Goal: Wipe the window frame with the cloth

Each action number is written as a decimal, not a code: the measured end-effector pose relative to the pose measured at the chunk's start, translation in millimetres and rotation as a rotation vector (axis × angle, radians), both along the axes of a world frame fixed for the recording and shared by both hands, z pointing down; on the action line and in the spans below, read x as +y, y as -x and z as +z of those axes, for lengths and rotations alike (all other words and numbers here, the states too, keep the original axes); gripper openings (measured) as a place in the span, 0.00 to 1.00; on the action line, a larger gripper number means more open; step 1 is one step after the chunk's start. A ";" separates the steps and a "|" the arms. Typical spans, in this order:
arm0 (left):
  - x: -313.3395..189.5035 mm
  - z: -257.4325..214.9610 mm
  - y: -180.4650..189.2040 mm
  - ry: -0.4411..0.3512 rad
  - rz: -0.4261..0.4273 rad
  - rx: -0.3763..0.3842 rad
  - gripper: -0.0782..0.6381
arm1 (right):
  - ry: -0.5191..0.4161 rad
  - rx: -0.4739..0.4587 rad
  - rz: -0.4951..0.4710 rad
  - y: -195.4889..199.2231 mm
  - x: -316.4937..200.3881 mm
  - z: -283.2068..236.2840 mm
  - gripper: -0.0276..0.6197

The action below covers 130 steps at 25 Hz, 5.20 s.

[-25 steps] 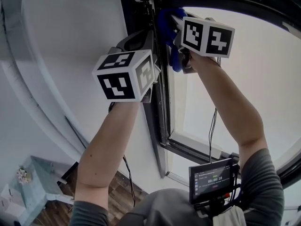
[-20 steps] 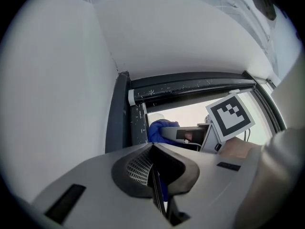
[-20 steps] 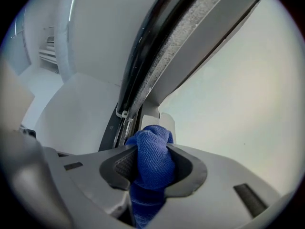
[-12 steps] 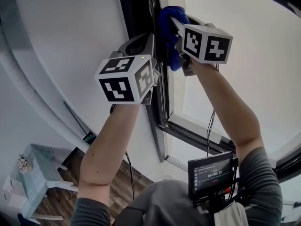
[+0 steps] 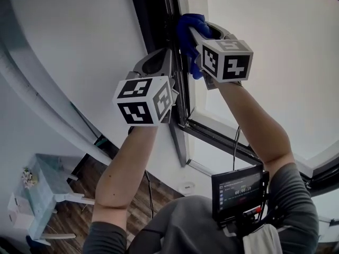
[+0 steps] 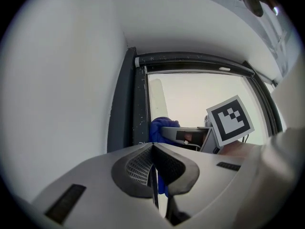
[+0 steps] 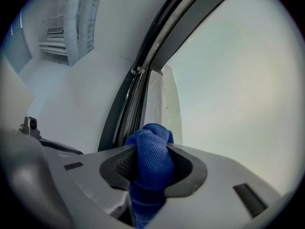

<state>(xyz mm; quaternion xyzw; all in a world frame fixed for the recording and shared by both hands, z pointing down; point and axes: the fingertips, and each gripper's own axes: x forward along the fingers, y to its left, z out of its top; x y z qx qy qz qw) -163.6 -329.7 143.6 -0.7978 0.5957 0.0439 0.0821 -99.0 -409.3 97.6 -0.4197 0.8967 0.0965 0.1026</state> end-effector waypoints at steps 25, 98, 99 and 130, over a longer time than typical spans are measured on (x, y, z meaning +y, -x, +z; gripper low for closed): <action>-5.8 156.1 -6.1 0.183 0.110 -0.025 0.12 | 0.221 0.066 0.095 -5.2 -16.3 190.1 0.25; 89.2 223.6 -152.3 0.233 0.609 0.017 0.12 | 0.417 0.021 0.495 -222.4 184.3 260.6 0.25; 95.4 217.3 -163.4 0.217 0.625 0.004 0.12 | 0.412 0.012 0.514 -234.8 194.3 257.1 0.25; 115.6 213.4 -237.2 0.208 0.716 -0.026 0.12 | 0.423 -0.032 0.642 -338.7 260.6 258.1 0.25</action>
